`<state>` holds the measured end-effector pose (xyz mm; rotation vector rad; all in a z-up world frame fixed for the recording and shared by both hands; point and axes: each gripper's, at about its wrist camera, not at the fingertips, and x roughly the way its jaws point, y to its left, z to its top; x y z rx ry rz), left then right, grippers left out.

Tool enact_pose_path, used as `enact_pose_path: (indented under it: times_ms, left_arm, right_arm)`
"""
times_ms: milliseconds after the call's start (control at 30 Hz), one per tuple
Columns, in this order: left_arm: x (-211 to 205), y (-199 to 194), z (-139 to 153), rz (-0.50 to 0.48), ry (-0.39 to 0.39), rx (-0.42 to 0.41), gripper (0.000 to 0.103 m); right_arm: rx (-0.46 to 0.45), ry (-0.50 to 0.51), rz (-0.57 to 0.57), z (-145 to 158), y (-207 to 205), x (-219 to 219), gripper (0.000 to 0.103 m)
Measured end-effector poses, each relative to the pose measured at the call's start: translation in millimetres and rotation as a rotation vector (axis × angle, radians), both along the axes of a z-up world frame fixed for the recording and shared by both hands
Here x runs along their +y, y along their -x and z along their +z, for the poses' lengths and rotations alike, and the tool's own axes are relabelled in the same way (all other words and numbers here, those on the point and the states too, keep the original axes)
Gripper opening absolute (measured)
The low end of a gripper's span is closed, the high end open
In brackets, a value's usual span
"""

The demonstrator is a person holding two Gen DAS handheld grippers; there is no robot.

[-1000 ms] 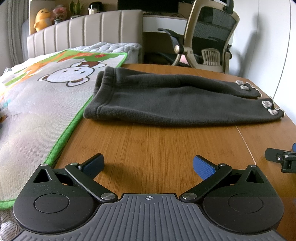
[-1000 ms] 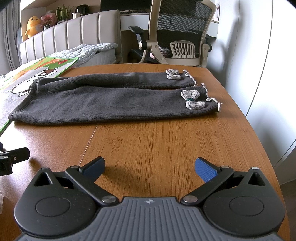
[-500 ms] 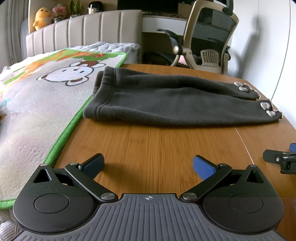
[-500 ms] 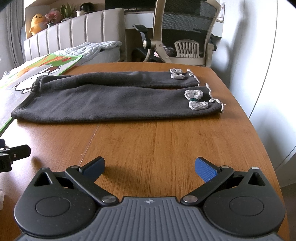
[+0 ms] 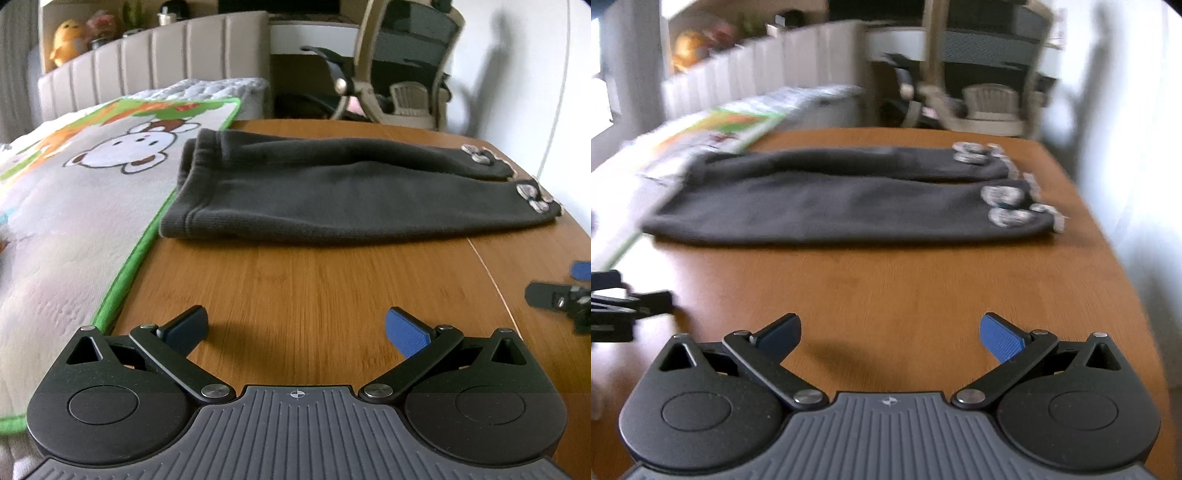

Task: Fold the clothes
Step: 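Move both open grippers back over the folded sweatpants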

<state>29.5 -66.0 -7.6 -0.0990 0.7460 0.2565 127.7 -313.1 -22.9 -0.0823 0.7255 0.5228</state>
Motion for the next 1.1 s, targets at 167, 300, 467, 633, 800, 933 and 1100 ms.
enact_pose_path:
  times_ms: [167, 300, 467, 633, 800, 933, 1100]
  left_arm:
    - [25, -8, 14, -0.032, 0.139, -0.015, 0.103]
    - [57, -25, 37, 0.037, 0.215, -0.132, 0.103]
    - [69, -67, 40, 0.051, 0.182, -0.162, 0.103]
    - [66, -97, 15, 0.031, 0.231, -0.047, 0.103]
    - [53, -85, 5, -0.016, 0.149, -0.024, 0.103]
    - [50, -69, 5, -0.038, 0.161, -0.028, 0.103]
    - [53, -47, 6, -0.058, 0.200, -0.050, 0.103]
  right_arm:
    - [0.053, -0.225, 0.064, 0, -10, -27, 0.103]
    - [0.059, -0.244, 0.083, 0, -12, -28, 0.103]
    - [0.063, -0.237, 0.130, 0, -13, -23, 0.103]
    - [0.064, -0.270, 0.100, 5, -32, -24, 0.103]
    - [0.013, -0.236, 0.056, 17, -68, -17, 0.103]
    - [0.018, -0.233, 0.023, 24, -101, -6, 0.103]
    - [0.036, -0.206, 0.017, 21, -117, 12, 0.102]
